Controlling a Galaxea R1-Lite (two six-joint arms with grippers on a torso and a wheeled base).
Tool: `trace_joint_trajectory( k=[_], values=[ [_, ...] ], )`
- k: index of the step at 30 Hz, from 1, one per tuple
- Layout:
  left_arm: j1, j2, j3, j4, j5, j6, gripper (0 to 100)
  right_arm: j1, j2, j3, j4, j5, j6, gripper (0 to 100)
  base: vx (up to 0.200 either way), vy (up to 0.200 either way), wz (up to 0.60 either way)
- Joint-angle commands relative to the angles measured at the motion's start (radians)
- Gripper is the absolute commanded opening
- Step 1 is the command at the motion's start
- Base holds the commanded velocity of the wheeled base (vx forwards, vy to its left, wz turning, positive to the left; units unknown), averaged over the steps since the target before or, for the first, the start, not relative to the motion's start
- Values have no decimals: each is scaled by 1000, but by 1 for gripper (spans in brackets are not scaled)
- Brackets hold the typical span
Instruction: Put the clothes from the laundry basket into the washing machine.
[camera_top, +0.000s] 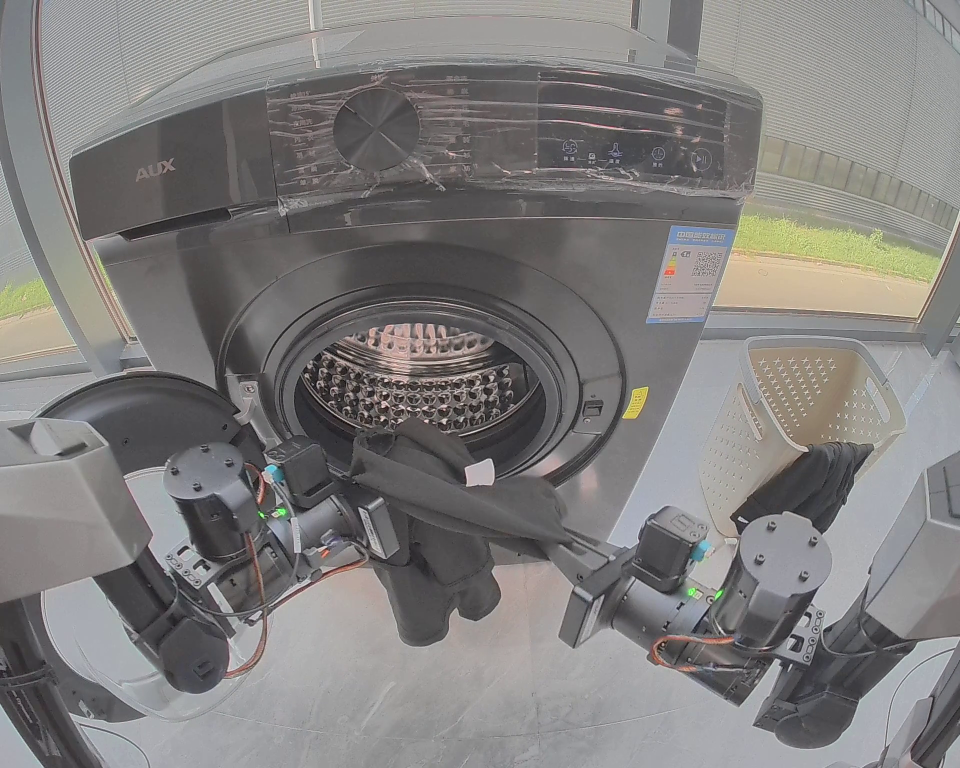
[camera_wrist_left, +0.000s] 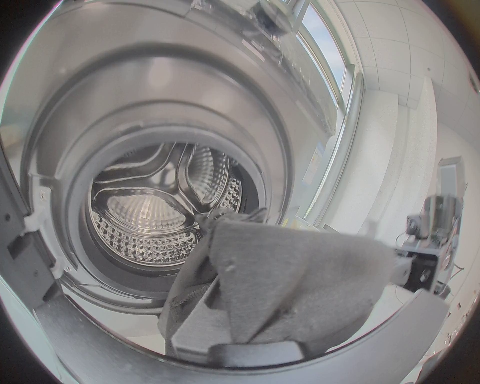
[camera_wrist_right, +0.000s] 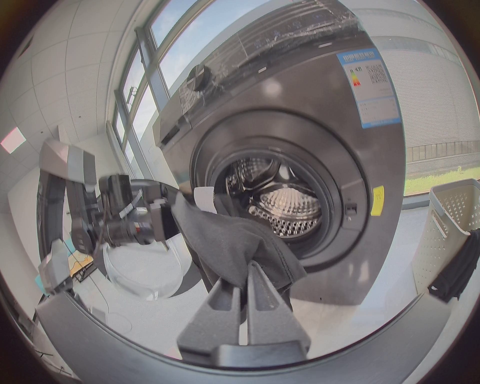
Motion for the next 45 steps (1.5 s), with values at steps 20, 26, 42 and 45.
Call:
trace_joint_trajectory(
  k=[20,26,42,45],
  values=[
    [24,-266,119,-4,1,-56,0,59,41,186,-5,4,1,100,0,0,0],
    [24,-322,169,-3,3,-65,0,-23,36,215,-5,-42,13,100,0,0,0],
    [103,-335,262,0,49,75,0,-185,9,215,-8,-70,40,100,0,0,0],
    [108,-335,267,0,44,70,0,-185,12,215,-8,-70,40,100,0,0,0]
  ],
)
